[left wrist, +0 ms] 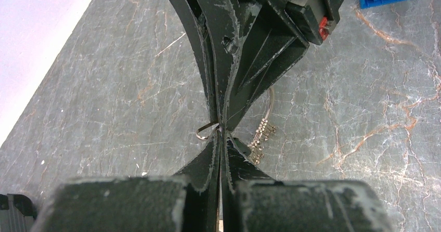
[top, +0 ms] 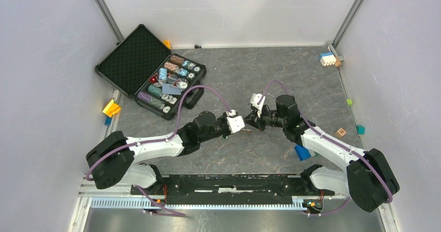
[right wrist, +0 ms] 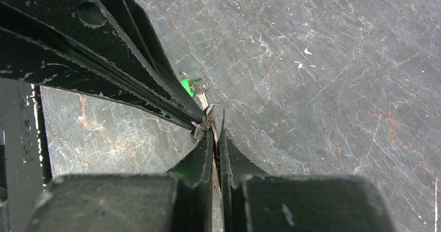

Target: Put the keys on the keyring

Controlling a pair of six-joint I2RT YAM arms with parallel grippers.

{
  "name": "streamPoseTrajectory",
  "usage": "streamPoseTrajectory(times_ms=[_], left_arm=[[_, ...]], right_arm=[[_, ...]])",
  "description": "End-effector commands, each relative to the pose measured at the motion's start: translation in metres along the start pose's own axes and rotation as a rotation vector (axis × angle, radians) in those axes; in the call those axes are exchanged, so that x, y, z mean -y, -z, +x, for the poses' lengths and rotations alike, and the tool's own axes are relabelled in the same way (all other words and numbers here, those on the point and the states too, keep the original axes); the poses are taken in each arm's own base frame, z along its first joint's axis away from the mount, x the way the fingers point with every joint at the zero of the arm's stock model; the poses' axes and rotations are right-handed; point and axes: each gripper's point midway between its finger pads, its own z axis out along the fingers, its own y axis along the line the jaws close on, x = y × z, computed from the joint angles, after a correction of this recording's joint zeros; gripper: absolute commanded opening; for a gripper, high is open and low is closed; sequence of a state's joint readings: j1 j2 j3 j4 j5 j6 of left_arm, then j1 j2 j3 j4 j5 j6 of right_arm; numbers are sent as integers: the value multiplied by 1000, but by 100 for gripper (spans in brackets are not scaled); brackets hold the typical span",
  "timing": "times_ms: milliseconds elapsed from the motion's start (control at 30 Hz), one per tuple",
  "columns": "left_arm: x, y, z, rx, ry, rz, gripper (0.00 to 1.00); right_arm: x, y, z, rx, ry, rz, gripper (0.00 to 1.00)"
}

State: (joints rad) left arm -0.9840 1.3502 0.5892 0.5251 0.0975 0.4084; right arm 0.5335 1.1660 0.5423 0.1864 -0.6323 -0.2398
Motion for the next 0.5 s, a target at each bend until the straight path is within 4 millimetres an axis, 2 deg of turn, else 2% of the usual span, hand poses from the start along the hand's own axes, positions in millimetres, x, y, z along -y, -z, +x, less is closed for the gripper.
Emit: streamPoseTrajectory(times_ms=[0, 300, 467], left_arm=[[-15, -8, -25, 65, 19, -51, 2], [-11, -9, -16, 43, 16, -39, 2], [-15, -10, -19, 51, 18, -54, 2]], right_arm=[[0, -1, -22, 62, 39, -27, 0], [-1, 0, -25, 70, 45, -27, 0], [-3, 0, -25, 73, 46, -35, 0]])
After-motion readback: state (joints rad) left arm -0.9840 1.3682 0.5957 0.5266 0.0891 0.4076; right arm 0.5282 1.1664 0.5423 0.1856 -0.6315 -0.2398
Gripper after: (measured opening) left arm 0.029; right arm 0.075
